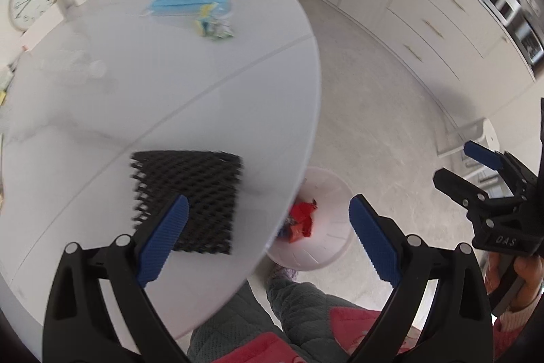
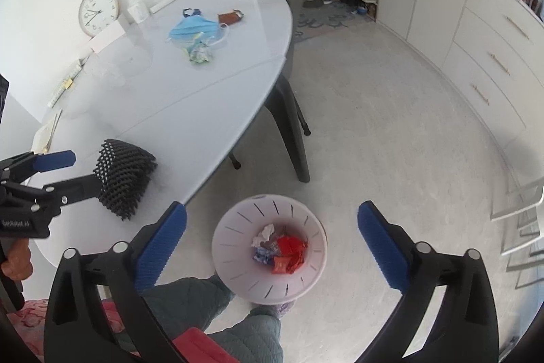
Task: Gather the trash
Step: 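Move both tools back over the table toward the blue mask, then grasp the silver crumpled wrapper with the right tool while the left tool grasps the yellow paper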
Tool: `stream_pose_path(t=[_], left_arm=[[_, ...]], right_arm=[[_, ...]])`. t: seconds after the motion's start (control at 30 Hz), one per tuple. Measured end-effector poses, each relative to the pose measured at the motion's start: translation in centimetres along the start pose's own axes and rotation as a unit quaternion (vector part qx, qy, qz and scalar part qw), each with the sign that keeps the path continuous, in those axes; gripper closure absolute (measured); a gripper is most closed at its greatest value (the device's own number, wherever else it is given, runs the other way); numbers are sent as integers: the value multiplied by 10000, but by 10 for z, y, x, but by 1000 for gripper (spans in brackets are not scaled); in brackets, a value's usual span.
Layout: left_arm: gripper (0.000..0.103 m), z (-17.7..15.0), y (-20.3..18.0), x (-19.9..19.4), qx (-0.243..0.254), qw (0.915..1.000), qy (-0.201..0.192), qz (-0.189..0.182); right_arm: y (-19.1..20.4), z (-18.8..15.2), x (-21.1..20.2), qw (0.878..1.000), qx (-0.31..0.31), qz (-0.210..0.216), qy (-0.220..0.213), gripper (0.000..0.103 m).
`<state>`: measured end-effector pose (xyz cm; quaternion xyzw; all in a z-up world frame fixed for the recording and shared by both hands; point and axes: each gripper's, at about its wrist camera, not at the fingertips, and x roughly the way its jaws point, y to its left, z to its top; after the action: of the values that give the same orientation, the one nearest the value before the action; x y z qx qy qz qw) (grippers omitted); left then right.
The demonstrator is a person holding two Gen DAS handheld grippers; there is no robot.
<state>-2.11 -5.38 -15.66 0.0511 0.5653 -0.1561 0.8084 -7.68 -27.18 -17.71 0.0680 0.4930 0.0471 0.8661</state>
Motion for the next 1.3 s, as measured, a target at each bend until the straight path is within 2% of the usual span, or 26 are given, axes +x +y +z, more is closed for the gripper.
stream_pose_path(t=[0.1, 0.37, 0.53, 0.7, 0.93, 1.07, 1.3], left_arm=[[8, 11, 24, -7, -212, 9996, -137, 117], [8, 47, 82, -6, -498, 9979, -291, 291], [8, 70, 106, 1, -617, 9972, -312, 272], [8, 97, 125, 16, -705, 9968, -333, 163], [8, 134, 143, 45, -602, 9974, -341, 177], [8, 148, 152, 61, -628, 9974, -313, 158], [8, 163, 166, 76, -777, 9967, -212, 107]], right_arm=[[18, 18, 7, 9998, -180, 38, -50, 2], [58, 75, 40, 9988, -427, 217, -80, 2], [75, 109, 69, 9987, -407, 322, -13, 2], [92, 142, 110, 9985, -470, 223, 192, 3], [107, 178, 165, 9983, -419, 297, 262, 3], [113, 194, 194, 9975, -486, 329, 386, 12], [126, 209, 238, 9940, -816, 300, 671, 36]])
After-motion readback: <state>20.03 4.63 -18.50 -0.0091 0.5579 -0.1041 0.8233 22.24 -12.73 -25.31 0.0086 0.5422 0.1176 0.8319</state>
